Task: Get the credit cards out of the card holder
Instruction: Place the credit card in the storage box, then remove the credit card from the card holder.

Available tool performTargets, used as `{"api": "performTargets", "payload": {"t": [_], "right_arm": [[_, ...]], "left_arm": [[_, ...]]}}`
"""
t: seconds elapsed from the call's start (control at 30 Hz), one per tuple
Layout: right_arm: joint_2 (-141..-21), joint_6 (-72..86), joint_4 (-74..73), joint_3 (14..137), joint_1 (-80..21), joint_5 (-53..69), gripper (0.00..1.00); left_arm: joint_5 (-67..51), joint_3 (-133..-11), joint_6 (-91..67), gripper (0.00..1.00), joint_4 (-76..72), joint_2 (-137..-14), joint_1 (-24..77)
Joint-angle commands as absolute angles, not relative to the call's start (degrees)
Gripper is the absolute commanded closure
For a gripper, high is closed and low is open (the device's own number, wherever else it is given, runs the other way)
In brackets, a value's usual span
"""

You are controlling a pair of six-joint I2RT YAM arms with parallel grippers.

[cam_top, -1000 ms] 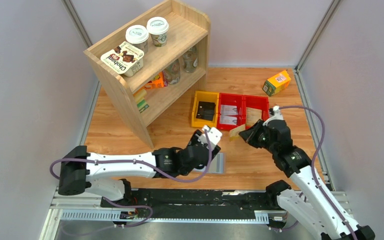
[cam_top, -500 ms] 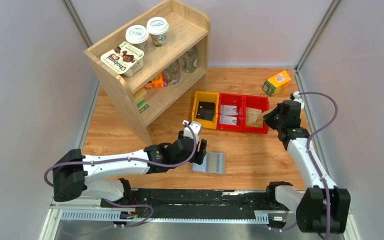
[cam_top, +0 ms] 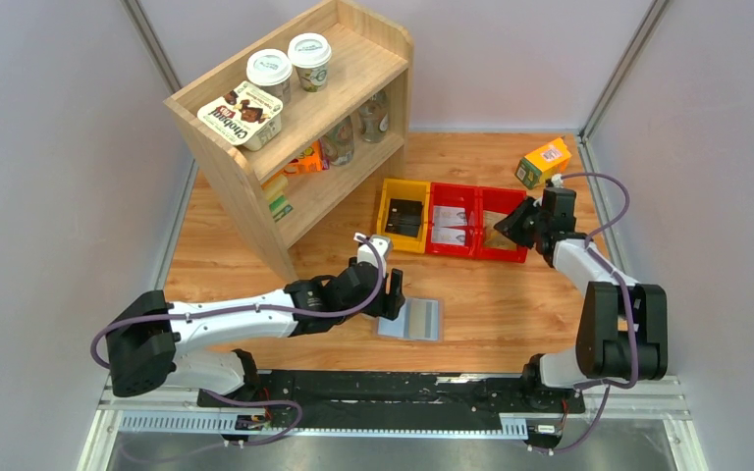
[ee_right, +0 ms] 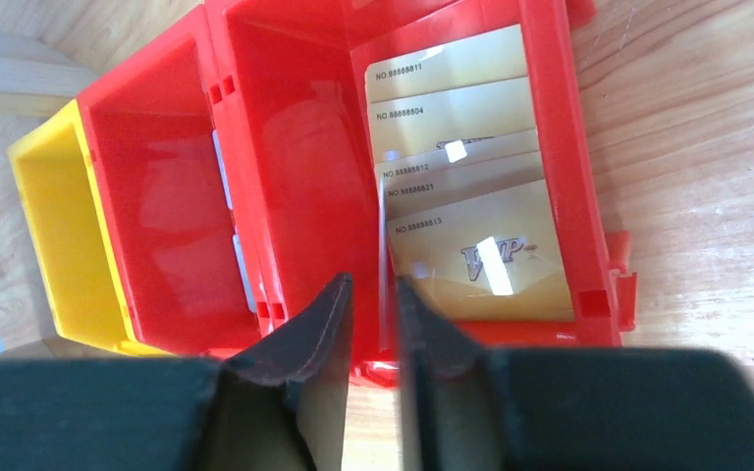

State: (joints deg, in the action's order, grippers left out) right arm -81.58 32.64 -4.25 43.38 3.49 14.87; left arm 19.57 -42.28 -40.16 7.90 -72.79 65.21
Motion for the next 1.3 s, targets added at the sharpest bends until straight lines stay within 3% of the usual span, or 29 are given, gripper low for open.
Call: {"api": "performTargets", "payload": {"t": [0.0,0.1,0.2,0.47,0.7,0.97,1.27], "right_arm": [[-80.08,31.12,-7.37,46.49,4.3,11.88,0.65],[-74.64,29.8,-11.68,46.58,4.39,9.15,0.5],[-67.79,28.92,-16.59,46.76,4.31,7.74,0.45],[-53.54,31.11,-25.31,42.11,0.27,11.86,0.43],[-45.18,38.83,-26.9,33.68,-20.88,9.77,0.44],[-48.15,50.44,-18.82,24.79,-39.89,2.12,0.53],[-60.81,50.98,-14.59,26.72,-46.31,-1.83,0.59]], "left_arm": [[17.75,-42.89,-42.62,0.26,7.38,-73.56,64.95],[17.32,-43.24,-43.33,0.26,8.17,-73.92,64.95],[16.53,-43.5,-44.12,0.26,8.26,-74.62,64.95],[15.21,-46.05,-45.53,0.35,9.93,-78.92,64.95],[13.54,-47.28,-47.28,0.43,10.11,-84.54,64.42],[13.27,-45.71,-53.0,0.55,11.25,-88.07,62.67],[13.18,-42.11,-58.79,0.62,12.22,-87.89,62.14]]}}
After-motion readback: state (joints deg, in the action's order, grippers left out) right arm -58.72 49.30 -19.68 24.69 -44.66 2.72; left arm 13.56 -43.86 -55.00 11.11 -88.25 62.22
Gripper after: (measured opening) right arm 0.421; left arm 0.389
